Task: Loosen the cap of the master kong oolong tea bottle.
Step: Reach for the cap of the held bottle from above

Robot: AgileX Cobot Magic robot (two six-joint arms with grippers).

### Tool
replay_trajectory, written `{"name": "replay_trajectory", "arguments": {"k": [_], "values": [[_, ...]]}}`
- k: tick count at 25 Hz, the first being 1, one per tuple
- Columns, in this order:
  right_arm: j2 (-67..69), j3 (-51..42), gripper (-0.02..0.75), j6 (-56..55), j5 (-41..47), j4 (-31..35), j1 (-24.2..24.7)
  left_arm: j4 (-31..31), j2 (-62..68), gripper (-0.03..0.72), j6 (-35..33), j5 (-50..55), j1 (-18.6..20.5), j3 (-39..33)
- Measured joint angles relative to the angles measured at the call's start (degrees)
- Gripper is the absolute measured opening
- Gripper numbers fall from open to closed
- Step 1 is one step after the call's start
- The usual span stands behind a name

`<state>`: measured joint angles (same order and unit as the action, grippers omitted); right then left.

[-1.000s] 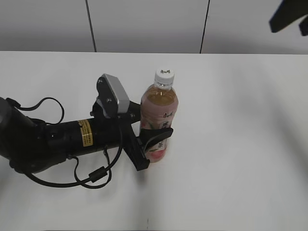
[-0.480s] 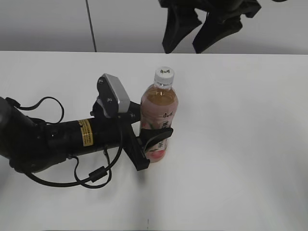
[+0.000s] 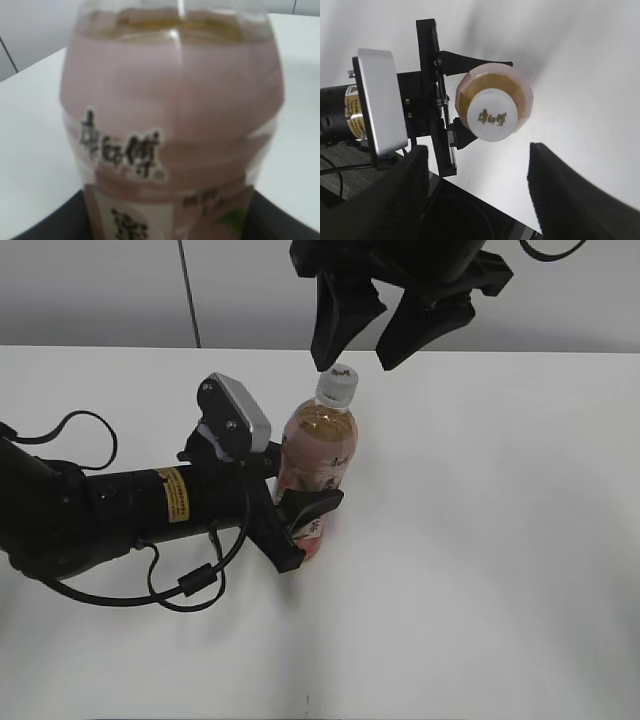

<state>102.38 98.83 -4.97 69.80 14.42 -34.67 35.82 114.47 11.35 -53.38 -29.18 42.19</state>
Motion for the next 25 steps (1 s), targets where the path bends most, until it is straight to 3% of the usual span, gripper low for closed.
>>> {"name": "replay_trajectory", "arguments": {"k": [7,25], "values": [[0.0,0.0,0.472,-0.4,0.11,-1.26,0.0,-0.18,-2.74,0.38,-1.81,6.23,0.0,0.0],[2.67,0.07,0.472,-0.99,0.11,-1.31,0.0,-0.18,-4.61,0.38,-5.15,9.34,0.0,0.0]]}}
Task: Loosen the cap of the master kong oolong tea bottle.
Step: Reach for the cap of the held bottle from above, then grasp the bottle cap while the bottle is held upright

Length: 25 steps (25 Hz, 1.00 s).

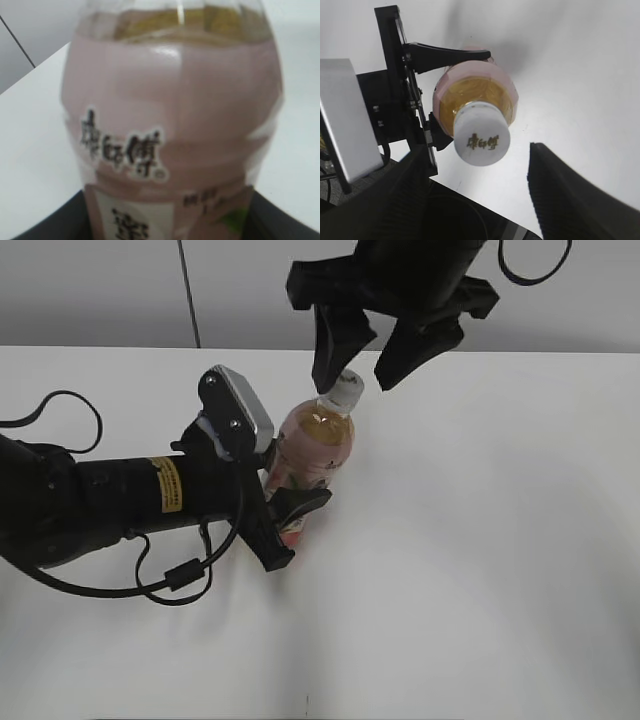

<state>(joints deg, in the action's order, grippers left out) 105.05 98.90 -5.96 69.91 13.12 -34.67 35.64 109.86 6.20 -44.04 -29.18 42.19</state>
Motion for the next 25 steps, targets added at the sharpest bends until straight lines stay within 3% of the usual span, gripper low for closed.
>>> {"name": "replay_trajectory", "arguments": {"k": [7,13,25], "values": [[1.19,0.87,0.472,0.06,0.06,0.66,1.16,0.06,0.0,0.38,0.0,-0.18,0.0,0.0],[1.19,0.92,0.472,2.25,0.07,8.12,5.01,0.06,0.0,0.38,0.0,-1.65,0.0,0.0],[1.19,0.92,0.471,3.02,0.12,10.3,5.16,0.18,0.0,0.38,0.0,-1.93,0.0,0.0]]}}
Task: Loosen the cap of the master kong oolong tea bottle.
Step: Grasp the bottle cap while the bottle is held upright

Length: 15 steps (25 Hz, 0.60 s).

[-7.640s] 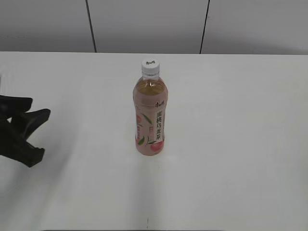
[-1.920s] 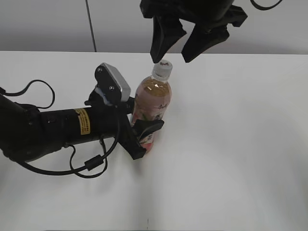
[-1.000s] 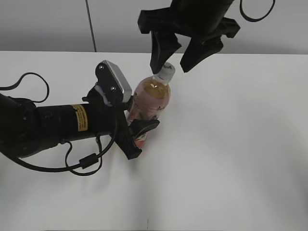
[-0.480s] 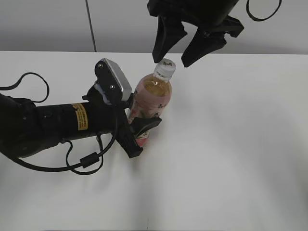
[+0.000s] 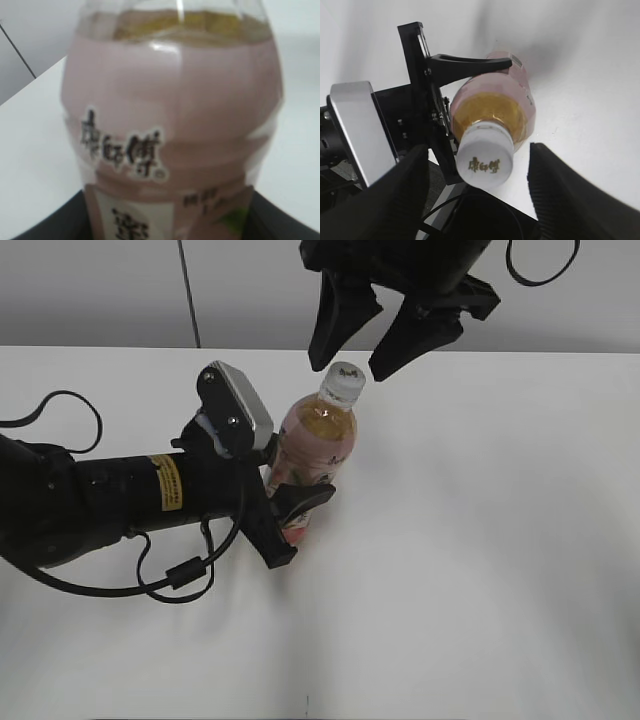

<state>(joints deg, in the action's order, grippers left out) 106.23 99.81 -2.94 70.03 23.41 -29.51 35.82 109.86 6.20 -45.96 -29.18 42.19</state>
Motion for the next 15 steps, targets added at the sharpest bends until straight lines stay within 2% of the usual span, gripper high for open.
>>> {"name": "replay_trajectory", "arguments": {"k": [11,13,15], "values": [[2.29,0.07,0.47,0.05,0.0,0.24,0.0,0.0,0.0,0.38,0.0,0.0,0.0,0.0],[2.29,0.07,0.447,0.11,0.0,0.3,0.0,0.0,0.0,0.38,0.0,-0.04,0.0,0.0],[2.29,0.07,0.393,0.44,0.0,0.3,0.0,0.0,0.0,0.38,0.0,-0.04,0.0,0.0]]}}
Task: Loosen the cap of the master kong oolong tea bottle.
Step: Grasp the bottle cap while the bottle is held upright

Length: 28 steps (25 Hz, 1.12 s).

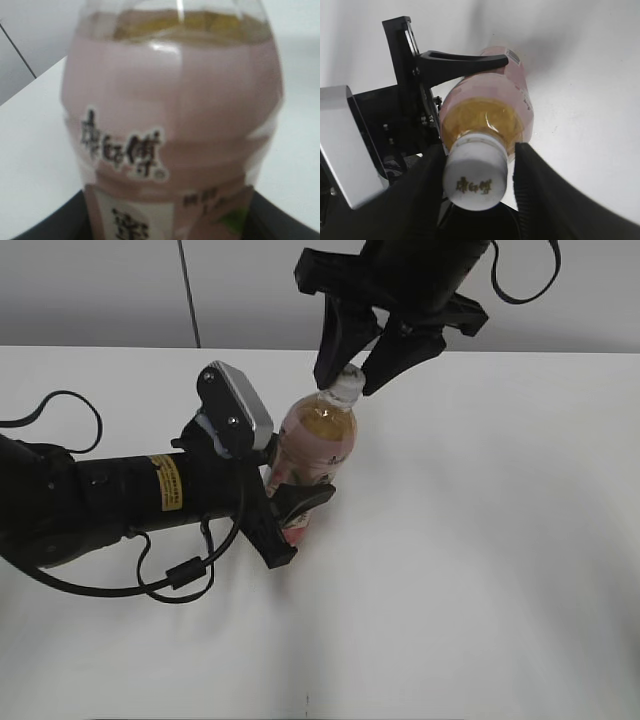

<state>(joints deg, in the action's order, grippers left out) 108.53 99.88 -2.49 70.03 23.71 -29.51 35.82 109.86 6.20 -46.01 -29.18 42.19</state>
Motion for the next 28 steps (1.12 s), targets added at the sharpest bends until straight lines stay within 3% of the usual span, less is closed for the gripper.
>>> {"name": "replay_trajectory", "arguments": {"k": [3,13,28], "values": [[0.0,0.0,0.277,0.67,0.0,0.11,0.0,0.0,0.0,0.38,0.0,0.0,0.0,0.0],[0.0,0.0,0.277,9.85,0.0,0.19,0.0,0.0,0.0,0.38,0.0,0.11,0.0,0.0],[0.0,0.0,0.277,62.45,-0.06,0.25,0.0,0.0,0.0,0.38,-0.06,0.29,0.0,0.0]]}}
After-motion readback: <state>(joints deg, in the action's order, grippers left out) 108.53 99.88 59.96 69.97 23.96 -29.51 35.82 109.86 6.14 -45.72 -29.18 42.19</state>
